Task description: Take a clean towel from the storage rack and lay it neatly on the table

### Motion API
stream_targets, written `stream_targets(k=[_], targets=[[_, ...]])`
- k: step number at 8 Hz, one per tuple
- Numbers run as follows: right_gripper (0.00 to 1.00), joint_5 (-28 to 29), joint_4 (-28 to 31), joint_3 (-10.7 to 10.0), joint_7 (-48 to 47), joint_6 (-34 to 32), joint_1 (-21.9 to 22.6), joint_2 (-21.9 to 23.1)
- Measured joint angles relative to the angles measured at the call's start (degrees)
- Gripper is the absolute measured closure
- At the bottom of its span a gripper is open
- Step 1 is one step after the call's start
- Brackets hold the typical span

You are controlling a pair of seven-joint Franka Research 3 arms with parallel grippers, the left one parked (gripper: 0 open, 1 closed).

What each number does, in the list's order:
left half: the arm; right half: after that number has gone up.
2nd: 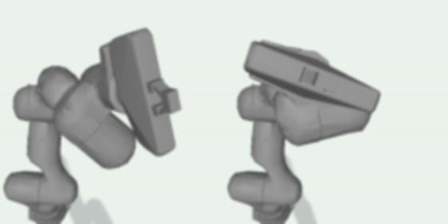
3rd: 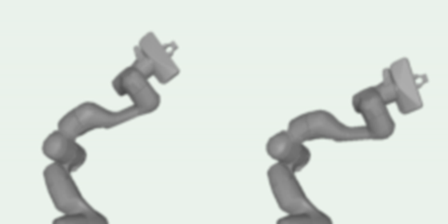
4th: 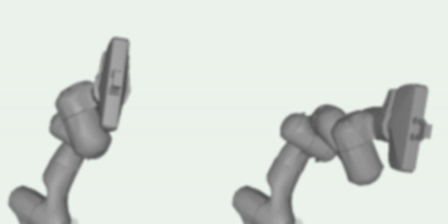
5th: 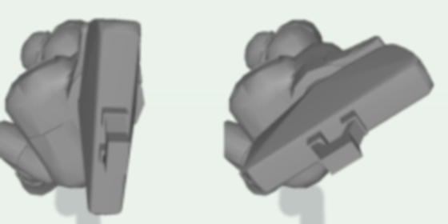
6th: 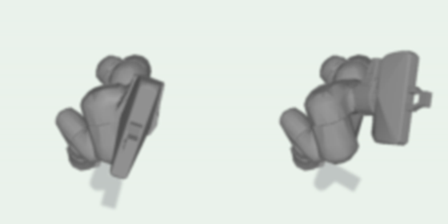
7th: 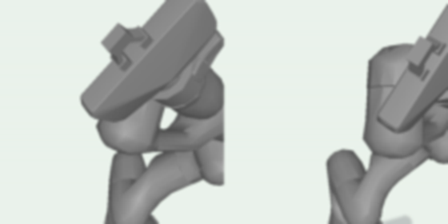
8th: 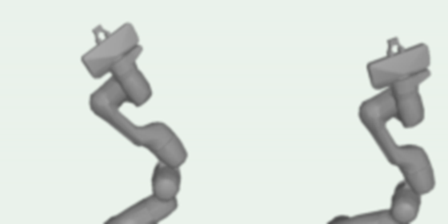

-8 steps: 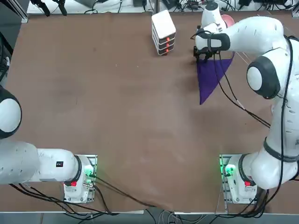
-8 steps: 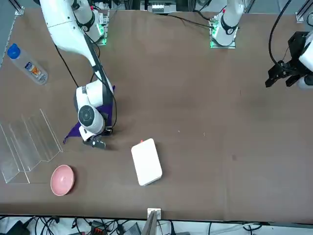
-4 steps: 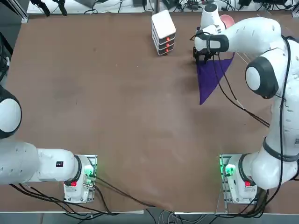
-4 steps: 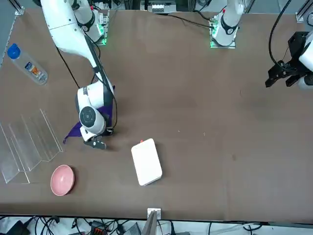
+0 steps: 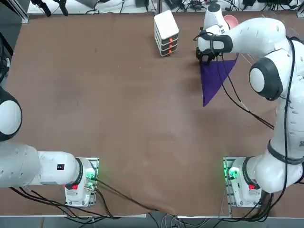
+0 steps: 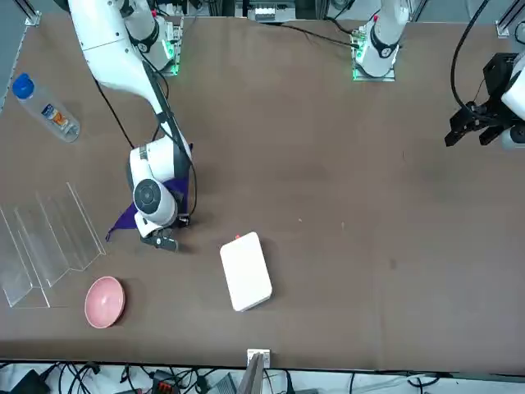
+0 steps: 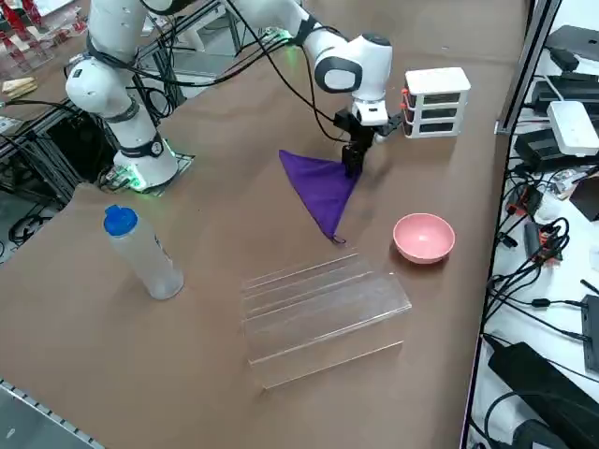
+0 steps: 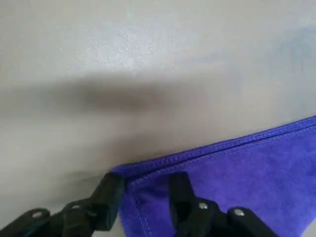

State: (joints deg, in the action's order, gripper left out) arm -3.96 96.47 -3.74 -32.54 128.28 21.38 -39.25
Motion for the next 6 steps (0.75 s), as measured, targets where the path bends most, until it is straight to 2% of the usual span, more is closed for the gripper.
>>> stream_targets(k=[4,6], targets=[[0.59,0.00,-0.27,0.01,-0.38,-0.81,0.16,0.00],[0.60,-0.01,-0.41,0.01,-0.71,-1.57,0.27,0.00]])
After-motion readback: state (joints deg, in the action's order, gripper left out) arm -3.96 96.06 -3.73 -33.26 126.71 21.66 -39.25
